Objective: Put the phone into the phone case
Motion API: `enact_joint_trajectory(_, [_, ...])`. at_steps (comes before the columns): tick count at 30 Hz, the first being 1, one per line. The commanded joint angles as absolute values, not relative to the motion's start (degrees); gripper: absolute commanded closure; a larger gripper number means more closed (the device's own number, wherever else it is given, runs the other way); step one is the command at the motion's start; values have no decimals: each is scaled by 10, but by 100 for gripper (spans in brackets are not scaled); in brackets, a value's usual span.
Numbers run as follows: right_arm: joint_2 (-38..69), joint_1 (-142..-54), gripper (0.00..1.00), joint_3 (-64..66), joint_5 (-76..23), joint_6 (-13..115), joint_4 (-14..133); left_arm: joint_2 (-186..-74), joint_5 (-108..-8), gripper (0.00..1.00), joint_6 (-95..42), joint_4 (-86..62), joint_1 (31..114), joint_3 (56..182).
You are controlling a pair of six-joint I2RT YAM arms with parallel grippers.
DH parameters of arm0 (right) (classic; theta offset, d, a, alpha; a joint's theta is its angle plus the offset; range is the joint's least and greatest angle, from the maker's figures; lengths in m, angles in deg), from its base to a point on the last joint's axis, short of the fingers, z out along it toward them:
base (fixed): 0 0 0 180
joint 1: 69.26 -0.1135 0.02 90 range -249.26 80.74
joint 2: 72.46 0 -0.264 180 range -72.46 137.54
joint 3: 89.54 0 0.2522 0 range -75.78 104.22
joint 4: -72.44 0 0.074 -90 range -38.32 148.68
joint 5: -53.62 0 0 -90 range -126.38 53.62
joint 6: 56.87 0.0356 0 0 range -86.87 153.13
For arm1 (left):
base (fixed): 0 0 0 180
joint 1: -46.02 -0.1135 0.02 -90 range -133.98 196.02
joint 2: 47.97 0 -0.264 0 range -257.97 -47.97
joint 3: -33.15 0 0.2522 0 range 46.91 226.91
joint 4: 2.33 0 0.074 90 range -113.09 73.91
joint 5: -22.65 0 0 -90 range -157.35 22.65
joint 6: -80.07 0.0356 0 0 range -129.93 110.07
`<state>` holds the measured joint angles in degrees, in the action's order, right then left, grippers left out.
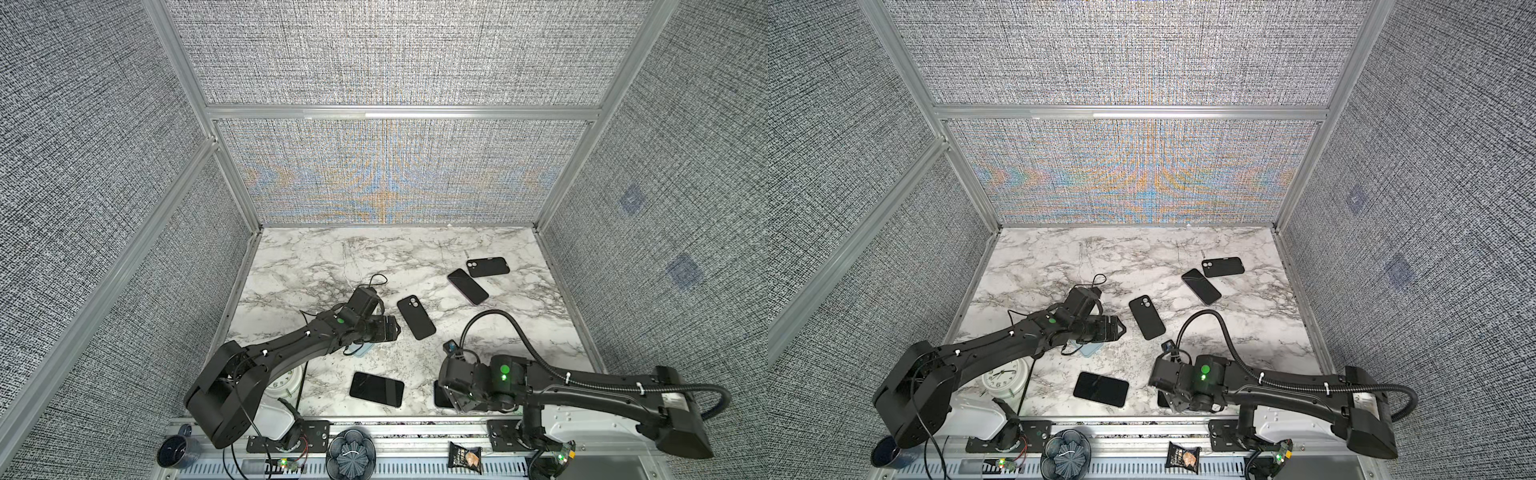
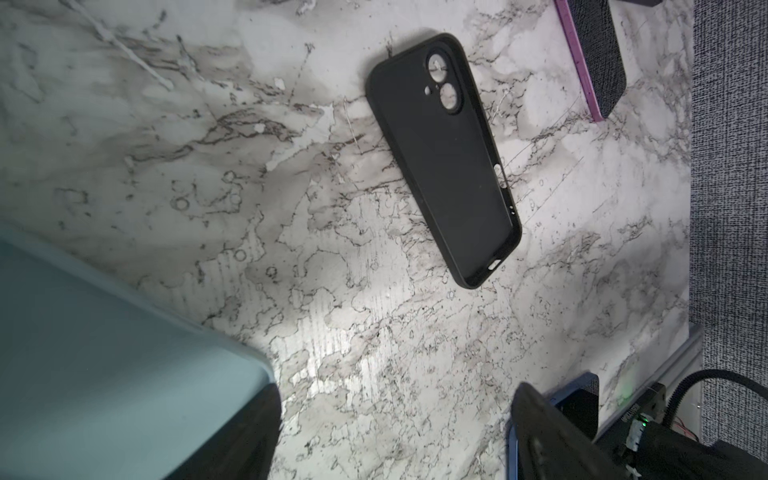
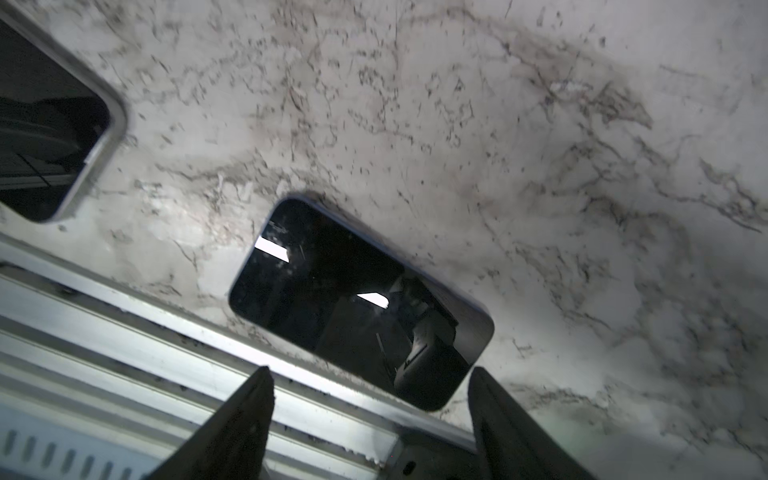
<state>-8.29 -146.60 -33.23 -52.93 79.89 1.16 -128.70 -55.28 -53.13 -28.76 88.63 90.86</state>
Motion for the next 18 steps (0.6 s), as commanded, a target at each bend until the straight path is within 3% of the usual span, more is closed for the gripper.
enact_joint_trajectory(1, [-64,-1500,19,-328,-555,858,-45,-1283,-559,12,-533,-272,886,909])
enact_joint_trajectory(18, [53,-1514,14,-337,-503,779,69,-1316,-551,11,-519,-297,886,951])
